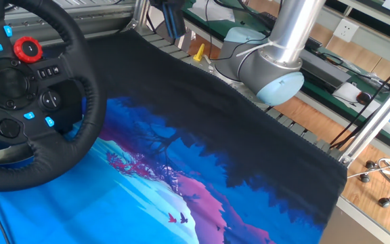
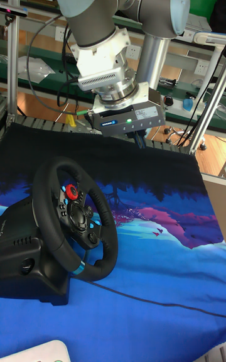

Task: Rotate the steering wheel 90 degrees clockwise

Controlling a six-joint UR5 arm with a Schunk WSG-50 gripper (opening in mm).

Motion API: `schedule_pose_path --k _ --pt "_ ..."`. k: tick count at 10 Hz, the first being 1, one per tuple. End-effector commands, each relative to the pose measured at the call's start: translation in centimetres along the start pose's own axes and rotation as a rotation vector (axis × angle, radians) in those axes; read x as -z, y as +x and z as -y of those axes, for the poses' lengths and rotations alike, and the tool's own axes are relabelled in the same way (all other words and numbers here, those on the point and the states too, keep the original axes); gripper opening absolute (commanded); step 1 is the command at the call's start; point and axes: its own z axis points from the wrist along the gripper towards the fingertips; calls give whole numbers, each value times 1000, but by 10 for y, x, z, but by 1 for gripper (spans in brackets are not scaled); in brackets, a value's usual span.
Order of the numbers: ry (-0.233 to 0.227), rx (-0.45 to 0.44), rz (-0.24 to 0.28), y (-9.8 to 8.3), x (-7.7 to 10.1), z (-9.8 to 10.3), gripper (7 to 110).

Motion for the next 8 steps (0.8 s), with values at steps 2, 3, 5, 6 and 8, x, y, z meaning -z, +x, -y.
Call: schedule_pose_path --k 2,3,5,6,8 --pt "-43 50 2 -5 -5 -10 7" --pt "-42 56 7 -7 -6 -10 7" --pt "55 -21 -31 3 -5 14 7" --pt "96 -57 -36 4 -5 24 7" --pt "53 -68 -4 -4 -6 14 7"
